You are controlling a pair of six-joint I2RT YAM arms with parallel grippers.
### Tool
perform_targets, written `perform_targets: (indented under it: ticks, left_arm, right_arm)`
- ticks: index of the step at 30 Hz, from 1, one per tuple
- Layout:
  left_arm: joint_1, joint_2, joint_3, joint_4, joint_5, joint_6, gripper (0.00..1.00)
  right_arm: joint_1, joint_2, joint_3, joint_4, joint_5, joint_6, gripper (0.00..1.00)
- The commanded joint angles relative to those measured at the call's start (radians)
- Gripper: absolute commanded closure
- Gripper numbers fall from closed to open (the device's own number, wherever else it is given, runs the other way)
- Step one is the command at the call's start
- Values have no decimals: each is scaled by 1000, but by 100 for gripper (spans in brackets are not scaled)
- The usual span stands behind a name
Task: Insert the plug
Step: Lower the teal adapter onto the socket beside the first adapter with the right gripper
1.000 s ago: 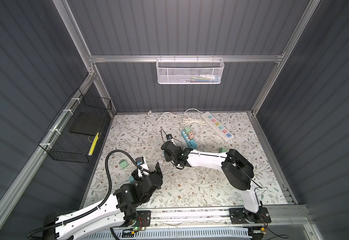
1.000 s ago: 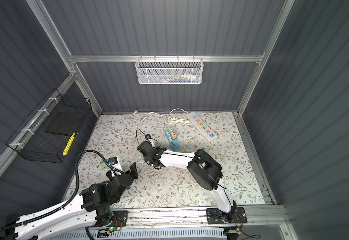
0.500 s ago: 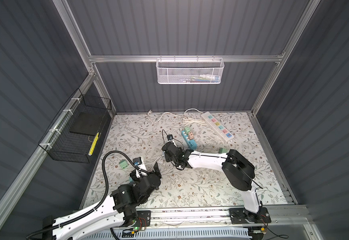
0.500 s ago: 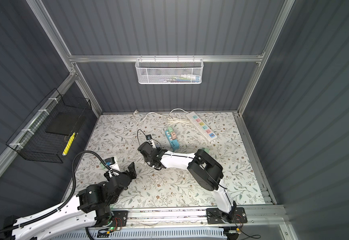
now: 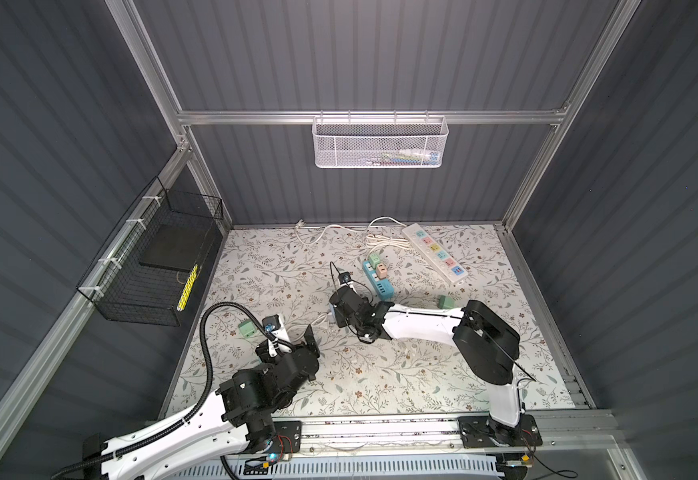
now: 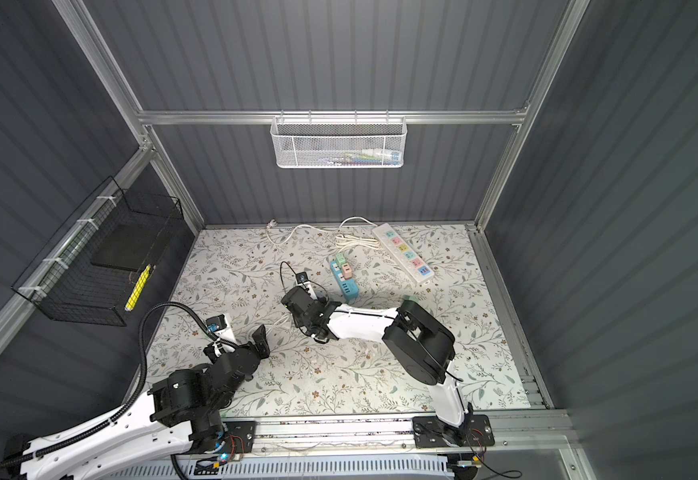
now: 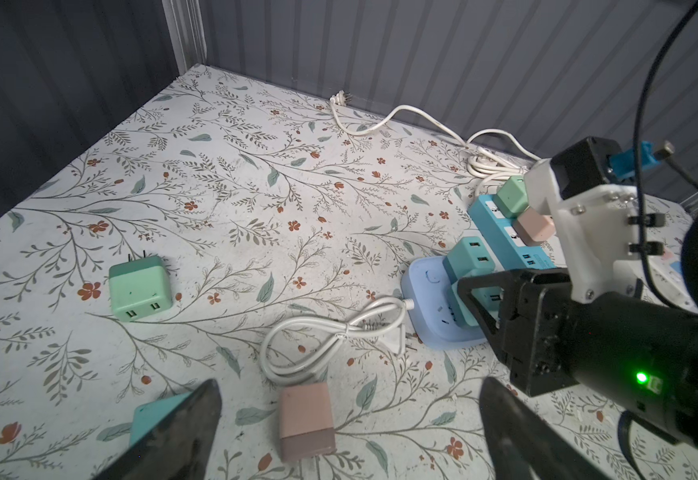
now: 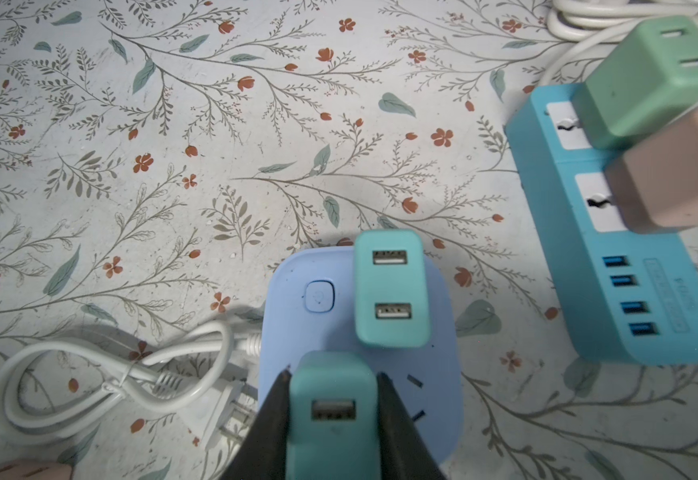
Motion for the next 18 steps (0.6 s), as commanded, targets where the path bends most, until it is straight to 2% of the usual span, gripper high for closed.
perform_targets:
  ticks: [1,6,18]
  left_arm:
    - [7,-11,27,-31,-33,-10,3]
    - [7,-14,24,-21,-39,-5,3]
    - [7,-18,26,-28,-42,-16,3]
  right_arm:
    - [-19,30,-67,-193,-7,-17,85]
    - [-19,30,-59,-205,16,-30,85]
    - [-10,70,-19,-203,-19,-18,85]
